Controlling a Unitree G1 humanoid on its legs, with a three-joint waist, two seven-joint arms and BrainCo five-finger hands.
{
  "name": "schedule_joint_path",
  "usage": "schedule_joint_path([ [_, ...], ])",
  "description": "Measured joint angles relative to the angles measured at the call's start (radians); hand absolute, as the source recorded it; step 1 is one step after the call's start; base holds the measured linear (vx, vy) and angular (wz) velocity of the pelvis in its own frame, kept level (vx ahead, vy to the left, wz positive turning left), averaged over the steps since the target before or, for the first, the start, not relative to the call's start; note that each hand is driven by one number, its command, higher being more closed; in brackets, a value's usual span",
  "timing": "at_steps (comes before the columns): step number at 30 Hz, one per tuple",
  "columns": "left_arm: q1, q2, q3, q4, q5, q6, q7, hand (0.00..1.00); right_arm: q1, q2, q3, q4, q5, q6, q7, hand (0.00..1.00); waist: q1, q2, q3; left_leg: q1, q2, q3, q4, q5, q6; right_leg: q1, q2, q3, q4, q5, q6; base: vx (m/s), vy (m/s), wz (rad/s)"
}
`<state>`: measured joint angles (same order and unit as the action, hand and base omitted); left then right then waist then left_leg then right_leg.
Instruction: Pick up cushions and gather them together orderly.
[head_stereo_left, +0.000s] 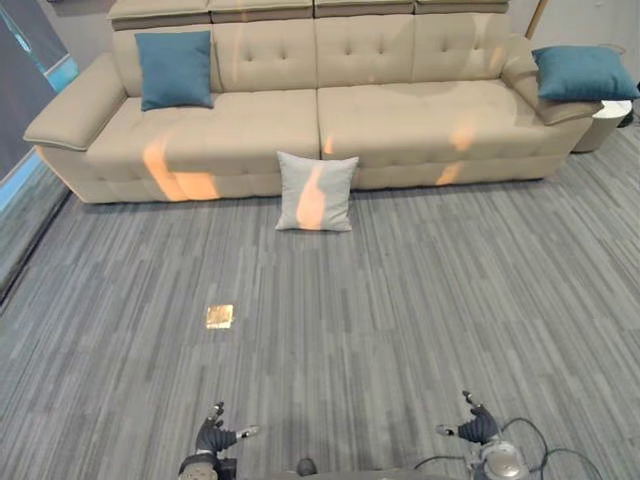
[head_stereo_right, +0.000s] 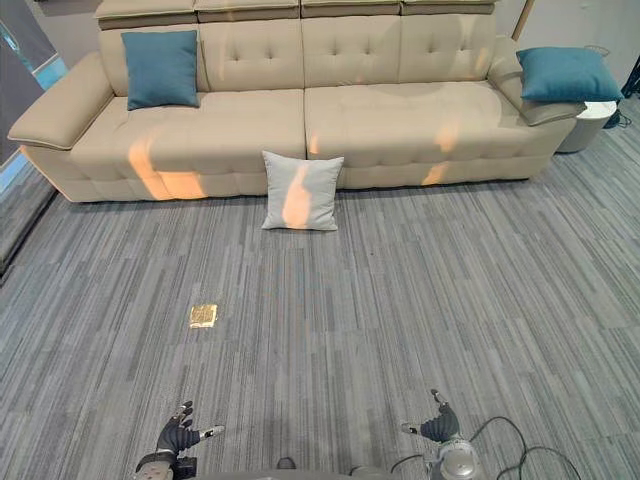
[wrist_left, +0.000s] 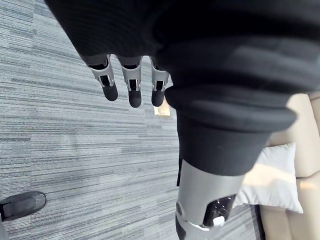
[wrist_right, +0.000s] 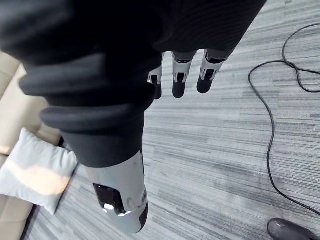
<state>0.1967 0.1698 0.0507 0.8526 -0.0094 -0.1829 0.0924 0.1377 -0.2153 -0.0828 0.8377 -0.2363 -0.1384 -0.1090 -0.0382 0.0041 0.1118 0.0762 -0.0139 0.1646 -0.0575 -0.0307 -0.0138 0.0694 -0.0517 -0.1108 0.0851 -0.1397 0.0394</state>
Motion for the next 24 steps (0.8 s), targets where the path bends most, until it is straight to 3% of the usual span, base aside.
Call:
schedule_joint_path([
  [4, -0.002, 0.0, 0.0, -0.023, 0.0, 0.001, 0.001, 0.0, -0.023, 0.013, -0.02, 0.0, 0.002, 0.01, -0.002, 0.0, 0.001, -0.012, 0.011, -0.038, -0.002, 0.011, 0.067, -0.046, 0.03, -0.007, -0.007, 0.004, -0.003, -0.003, 0.005, 0.06, 0.015, -0.05],
  [7, -0.002, -0.001, -0.001, -0.07, -0.022, 0.001, 0.008, 0.0, -0.05, 0.012, -0.039, 0.001, 0.036, 0.01, -0.006, 0.0, 0.006, -0.011, 0.017, -0.101, 0.001, 0.037, 0.202, -0.143, 0.044, -0.041, -0.028, 0.011, 0.057, -0.043, 0.047, 0.1, 0.065, -0.14],
  [9, -0.003, 0.0, -0.004, -0.091, -0.042, 0.001, 0.018, 0.0, -0.064, 0.008, -0.042, 0.003, 0.046, 0.013, -0.006, 0.0, 0.024, 0.009, 0.028, -0.106, 0.003, 0.059, 0.276, -0.227, 0.06, -0.127, -0.06, 0.0, 0.293, -0.105, 0.131, 0.11, 0.139, -0.34],
  [10, -0.004, 0.002, -0.004, -0.092, -0.047, 0.001, 0.019, 0.0, -0.063, 0.01, -0.042, 0.003, 0.049, 0.014, -0.006, 0.0, 0.026, 0.013, 0.031, -0.093, -0.001, 0.059, 0.282, -0.236, 0.065, -0.16, -0.073, -0.006, 0.386, -0.11, 0.137, 0.21, 0.193, -0.09],
  [11, -0.008, 0.017, -0.015, -0.098, -0.059, 0.001, 0.02, 0.0, -0.055, 0.017, -0.039, 0.003, 0.055, 0.016, -0.005, 0.0, 0.021, 0.01, 0.035, -0.057, -0.023, 0.035, 0.281, -0.253, 0.085, -0.238, -0.113, -0.031, 0.596, -0.094, 0.134, 0.26, 0.167, 0.2],
  [12, -0.023, 0.027, -0.023, -0.098, -0.061, 0.002, 0.021, 0.0, -0.046, 0.021, -0.038, 0.004, 0.062, 0.018, -0.005, 0.0, 0.019, 0.006, 0.041, -0.039, -0.029, 0.032, 0.284, -0.255, 0.092, -0.275, -0.126, -0.041, 0.681, -0.108, 0.128, 0.33, 0.128, 0.37],
  [13, -0.032, 0.044, -0.032, -0.097, -0.064, 0.004, 0.022, 0.0, -0.034, 0.023, -0.035, 0.005, 0.072, 0.029, -0.002, 0.0, 0.015, 0.019, 0.056, -0.002, -0.028, 0.018, 0.279, -0.271, 0.097, -0.324, -0.127, -0.057, 0.757, -0.145, 0.107, 0.36, 0.105, 0.39],
  [16, -0.075, 0.06, -0.048, -0.097, -0.071, 0.004, 0.024, 0.0, -0.036, 0.014, -0.034, 0.004, 0.079, 0.031, -0.002, 0.0, -0.009, 0.035, 0.075, 0.075, -0.001, -0.036, 0.213, -0.272, 0.09, -0.423, -0.103, -0.167, 0.66, -0.174, 0.065, 0.41, 0.049, 0.5],
  [18, -0.112, 0.054, -0.055, -0.096, -0.071, 0.004, 0.024, 0.0, -0.042, 0.007, -0.034, 0.004, 0.08, 0.03, -0.002, 0.0, -0.015, 0.047, 0.103, 0.122, 0.033, -0.053, 0.175, -0.274, 0.054, -0.476, -0.062, -0.207, 0.486, -0.12, 0.026, 0.51, -0.025, 0.53],
  [19, -0.14, 0.052, -0.059, -0.092, -0.071, 0.004, 0.024, 0.0, -0.045, 0.01, -0.035, 0.004, 0.08, 0.03, -0.003, 0.0, -0.028, 0.038, 0.116, 0.155, 0.049, -0.058, 0.157, -0.273, 0.013, -0.502, -0.039, -0.227, 0.291, -0.002, 0.009, 0.53, -0.062, 0.52],
  [21, -0.15, 0.05, -0.062, -0.084, -0.07, 0.004, 0.024, 0.0, -0.04, 0.013, -0.035, 0.004, 0.079, 0.031, -0.003, 0.0, -0.033, 0.012, 0.117, 0.198, 0.049, -0.057, 0.141, -0.287, -0.036, -0.516, -0.029, -0.223, 0.138, 0.114, -0.026, 0.66, -0.128, 0.41],
  [22, -0.148, 0.042, -0.069, -0.071, -0.069, 0.004, 0.024, 0.0, -0.036, 0.01, -0.039, 0.003, 0.079, 0.032, -0.005, 0.0, -0.04, -0.001, 0.112, 0.236, 0.061, -0.06, 0.142, -0.305, -0.068, -0.519, -0.023, -0.198, 0.145, 0.265, -0.094, 0.78, -0.197, 0.18],
  [23, -0.147, 0.028, -0.069, -0.056, -0.069, 0.005, 0.022, 0.0, -0.048, 0.013, -0.057, 0.004, 0.08, 0.036, -0.004, 0.0, -0.039, 0.025, 0.111, 0.229, 0.093, -0.054, 0.19, -0.297, -0.092, -0.551, -0.016, -0.211, 0.257, 0.232, -0.139, 0.64, -0.193, 0.17],
  [24, -0.151, 0.027, -0.069, -0.055, -0.068, 0.005, 0.02, 0.0, -0.059, 0.018, -0.063, 0.002, 0.08, 0.035, -0.004, 0.0, -0.045, 0.026, 0.111, 0.201, 0.099, -0.045, 0.25, -0.278, -0.125, -0.558, -0.02, -0.216, 0.291, 0.201, -0.135, 0.65, -0.245, 0.03],
])
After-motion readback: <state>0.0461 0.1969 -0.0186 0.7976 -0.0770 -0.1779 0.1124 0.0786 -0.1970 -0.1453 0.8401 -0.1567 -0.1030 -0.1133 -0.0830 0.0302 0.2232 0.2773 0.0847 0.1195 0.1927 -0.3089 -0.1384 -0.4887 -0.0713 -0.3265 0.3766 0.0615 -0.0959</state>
